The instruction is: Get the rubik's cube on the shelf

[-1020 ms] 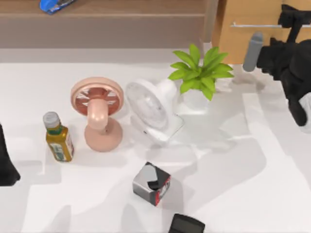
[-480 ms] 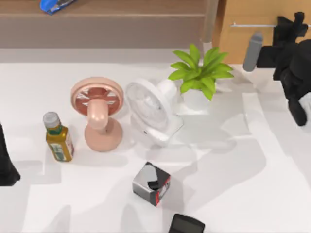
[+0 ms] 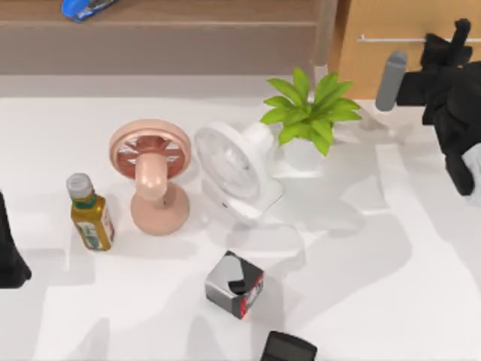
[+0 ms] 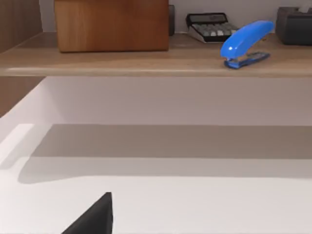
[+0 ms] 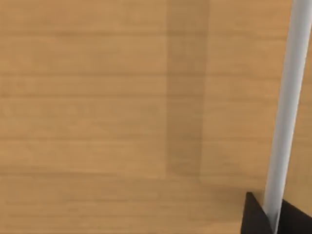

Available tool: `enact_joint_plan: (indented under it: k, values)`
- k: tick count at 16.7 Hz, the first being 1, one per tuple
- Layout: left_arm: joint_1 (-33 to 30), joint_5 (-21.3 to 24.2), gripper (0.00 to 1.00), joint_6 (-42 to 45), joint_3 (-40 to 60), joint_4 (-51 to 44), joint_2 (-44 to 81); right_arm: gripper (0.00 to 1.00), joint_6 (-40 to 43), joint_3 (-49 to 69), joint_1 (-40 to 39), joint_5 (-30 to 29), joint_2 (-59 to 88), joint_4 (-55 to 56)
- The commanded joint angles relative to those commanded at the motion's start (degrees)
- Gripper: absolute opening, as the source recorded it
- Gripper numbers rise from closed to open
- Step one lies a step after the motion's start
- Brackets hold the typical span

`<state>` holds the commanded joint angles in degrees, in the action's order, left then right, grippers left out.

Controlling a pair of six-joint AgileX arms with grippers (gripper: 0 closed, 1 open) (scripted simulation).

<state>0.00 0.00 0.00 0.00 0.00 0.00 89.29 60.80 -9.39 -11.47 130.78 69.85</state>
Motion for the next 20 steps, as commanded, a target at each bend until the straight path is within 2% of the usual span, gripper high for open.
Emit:
enact_joint_plan:
  k: [6,15,20]
  values:
    - [0.00,0.00,1.00,0.00,0.00,0.00,0.00,0.00,-0.14,-1.68,0.52,-0.64,-1.07,0.86]
    - [0.00,0.00,1.00,0.00,0.00,0.00,0.00,0.00,-0.24,-16.26,-1.92,-1.98,-6.98,8.93]
    - [0.00,0.00,1.00,0.00,0.00,0.00,0.00,0.00,-0.27,-16.43,-1.54,-1.98,-6.89,9.03]
